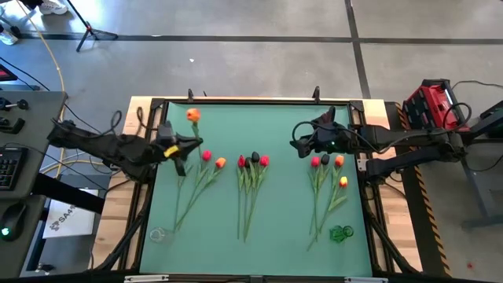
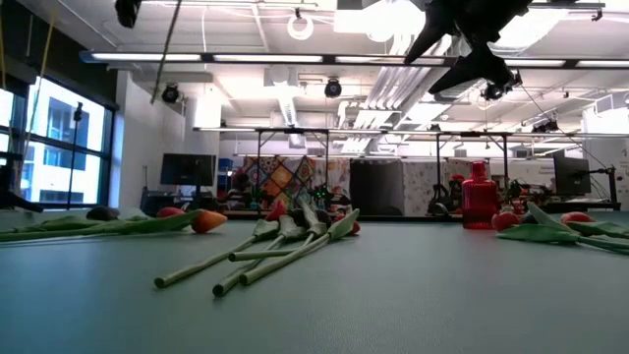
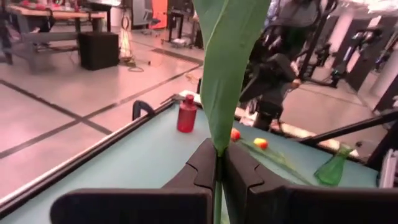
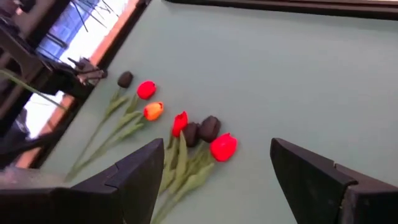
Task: Sort flowers into vase by color
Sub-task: Put the orange tulip into the transparent vase
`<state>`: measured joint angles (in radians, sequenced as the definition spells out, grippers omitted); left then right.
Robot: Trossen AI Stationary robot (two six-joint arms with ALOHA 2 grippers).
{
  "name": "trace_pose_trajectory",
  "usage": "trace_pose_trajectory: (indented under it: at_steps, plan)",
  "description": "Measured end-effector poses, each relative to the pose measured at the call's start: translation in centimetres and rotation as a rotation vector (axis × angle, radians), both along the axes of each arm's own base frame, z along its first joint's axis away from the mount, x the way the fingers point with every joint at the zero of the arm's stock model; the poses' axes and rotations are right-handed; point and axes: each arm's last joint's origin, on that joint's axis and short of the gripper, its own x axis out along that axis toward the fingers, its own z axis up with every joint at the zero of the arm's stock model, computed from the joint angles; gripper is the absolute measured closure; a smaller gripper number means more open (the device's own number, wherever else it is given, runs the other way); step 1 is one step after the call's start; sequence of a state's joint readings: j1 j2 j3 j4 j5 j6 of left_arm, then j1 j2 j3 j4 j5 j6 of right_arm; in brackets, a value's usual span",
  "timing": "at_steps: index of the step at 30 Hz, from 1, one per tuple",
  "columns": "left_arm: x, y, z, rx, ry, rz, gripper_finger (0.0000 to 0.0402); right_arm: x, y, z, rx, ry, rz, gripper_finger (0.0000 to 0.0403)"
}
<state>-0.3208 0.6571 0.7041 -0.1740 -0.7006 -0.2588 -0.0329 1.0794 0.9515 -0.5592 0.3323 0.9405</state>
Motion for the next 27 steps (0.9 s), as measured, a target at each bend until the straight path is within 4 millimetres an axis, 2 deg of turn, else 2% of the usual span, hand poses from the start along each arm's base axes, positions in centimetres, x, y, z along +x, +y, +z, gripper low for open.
trace_pose_trajectory:
  at_steps: [7, 12, 19, 27]
  plan:
    - [-2.2, -0.9, 0.6, 0.030, -0.026, -0.146, 0.0401, 0.4, 0.8, 0.5, 0.036, -0.089, -0.036, 0.0122]
    - [-3.6, -2.2, 1.0, 0.058, -0.053, -0.362, 0.0401, 0.5, 1.6, 0.8, 0.067, -0.150, -0.079, 0.0122]
    - [-6.4, -3.5, 0.7, 0.009, -0.040, -0.682, 0.0401, 0.6, 3.2, 1.0, 0.085, -0.222, -0.125, 0.0122]
    - [-9.0, -4.2, 1.4, -0.054, -0.112, -1.014, 0.0401, 1.8, 4.8, -0.1, 0.109, -0.234, -0.187, 0.0122]
